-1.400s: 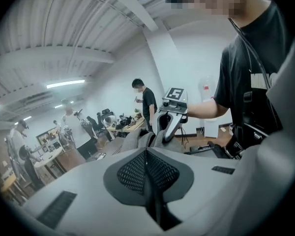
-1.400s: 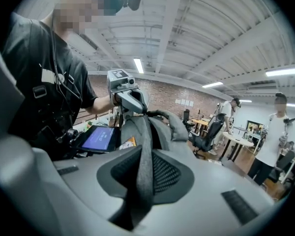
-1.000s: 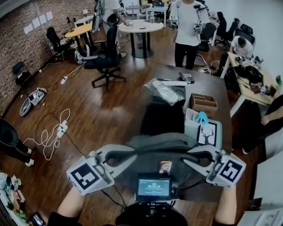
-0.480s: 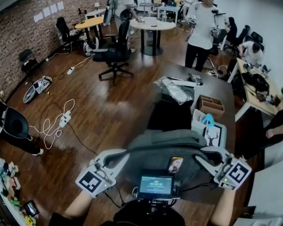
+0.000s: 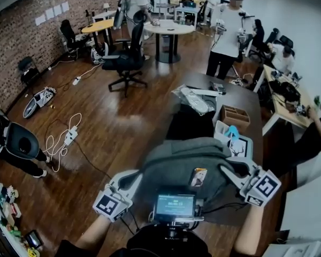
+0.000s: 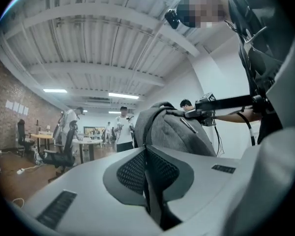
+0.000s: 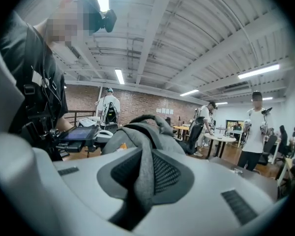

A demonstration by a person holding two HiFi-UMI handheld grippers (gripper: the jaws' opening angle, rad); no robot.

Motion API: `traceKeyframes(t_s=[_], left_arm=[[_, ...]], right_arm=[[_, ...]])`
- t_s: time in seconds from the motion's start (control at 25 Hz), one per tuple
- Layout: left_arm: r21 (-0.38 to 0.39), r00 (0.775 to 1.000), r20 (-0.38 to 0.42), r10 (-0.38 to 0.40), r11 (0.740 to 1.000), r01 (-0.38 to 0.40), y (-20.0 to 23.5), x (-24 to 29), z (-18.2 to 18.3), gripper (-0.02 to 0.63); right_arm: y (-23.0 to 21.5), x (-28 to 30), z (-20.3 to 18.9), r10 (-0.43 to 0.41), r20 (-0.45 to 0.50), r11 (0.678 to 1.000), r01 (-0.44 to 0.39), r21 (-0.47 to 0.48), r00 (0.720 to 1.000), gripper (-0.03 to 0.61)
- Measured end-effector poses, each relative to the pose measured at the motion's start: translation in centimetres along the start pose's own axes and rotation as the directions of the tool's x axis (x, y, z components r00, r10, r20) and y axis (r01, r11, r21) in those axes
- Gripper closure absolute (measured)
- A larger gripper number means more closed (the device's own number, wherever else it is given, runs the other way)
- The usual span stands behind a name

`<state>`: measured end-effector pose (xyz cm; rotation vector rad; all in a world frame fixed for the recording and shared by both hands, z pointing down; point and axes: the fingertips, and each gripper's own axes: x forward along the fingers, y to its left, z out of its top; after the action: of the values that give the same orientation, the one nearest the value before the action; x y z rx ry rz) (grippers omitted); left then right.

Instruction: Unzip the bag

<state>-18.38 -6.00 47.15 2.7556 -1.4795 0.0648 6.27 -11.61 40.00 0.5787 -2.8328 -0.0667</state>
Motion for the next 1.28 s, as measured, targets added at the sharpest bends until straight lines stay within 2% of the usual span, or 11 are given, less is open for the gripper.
traceKeyframes(t_s=[0.24,0.4,0.6,0.76,0.84,0.88,1.0,1.08,1.16,1.28], left_arm=[[-0.083,0.991,-0.13,-0.02,0.997,0.009,-1.2,-0.3,-8.2,0.607],[-0.104,0.986,-0.164,-0.034,0.994,0.017,-2.0,-0.8,-12.8,0.607],[-0.122,0.988,-0.152,0.017,0.992,-0.036,-2.1,-1.3,-13.1,0.607],[-0.047,0.978,-0.197,0.073,0.995,-0.083,-2.2,-1.5,-12.4,0.607],[-0.047,0.98,-0.182,0.083,0.995,-0.093,-2.6,-2.1,-11.0,0.603],[-0.066,0.986,-0.145,0.085,0.993,-0.095,-2.7,-2.5,-9.5,0.596],[-0.103,0.991,0.027,0.133,0.986,-0.129,-2.3,-3.4,-2.3,0.594],[-0.073,0.976,0.139,0.165,0.985,-0.156,-2.9,-3.4,3.7,0.594],[-0.035,0.957,0.216,0.192,0.981,-0.189,-4.1,-2.4,8.8,0.594],[-0.006,0.945,0.256,0.201,0.978,-0.207,-6.3,0.5,13.2,0.594]], right_arm=[[-0.3,-0.1,0.1,-0.053,-0.009,0.998,0.053,0.017,0.999,0.514],[0.1,-0.4,-0.3,-0.08,-0.002,0.996,0.08,0.043,0.997,0.514],[0.3,-0.4,-0.3,-0.083,0.025,0.996,0.082,0.046,0.996,0.514],[0.5,-1.0,-0.4,-0.077,0.036,0.996,0.075,0.038,0.996,0.513],[0.9,-1.1,-0.2,-0.062,0.045,0.998,0.061,0.033,0.997,0.512],[1.2,-1.1,0.0,-0.056,0.051,0.998,0.054,0.029,0.997,0.512],[1.7,-1.2,0.6,-0.052,0.075,0.999,0.051,0.013,0.996,0.512],[2.2,-1.4,0.7,-0.056,0.089,0.998,0.056,0.007,0.994,0.512],[2.4,-1.6,0.7,-0.071,0.101,0.997,0.071,-0.003,0.992,0.508],[2.3,-1.8,0.8,-0.125,0.115,0.992,0.128,-0.017,0.985,0.487]])
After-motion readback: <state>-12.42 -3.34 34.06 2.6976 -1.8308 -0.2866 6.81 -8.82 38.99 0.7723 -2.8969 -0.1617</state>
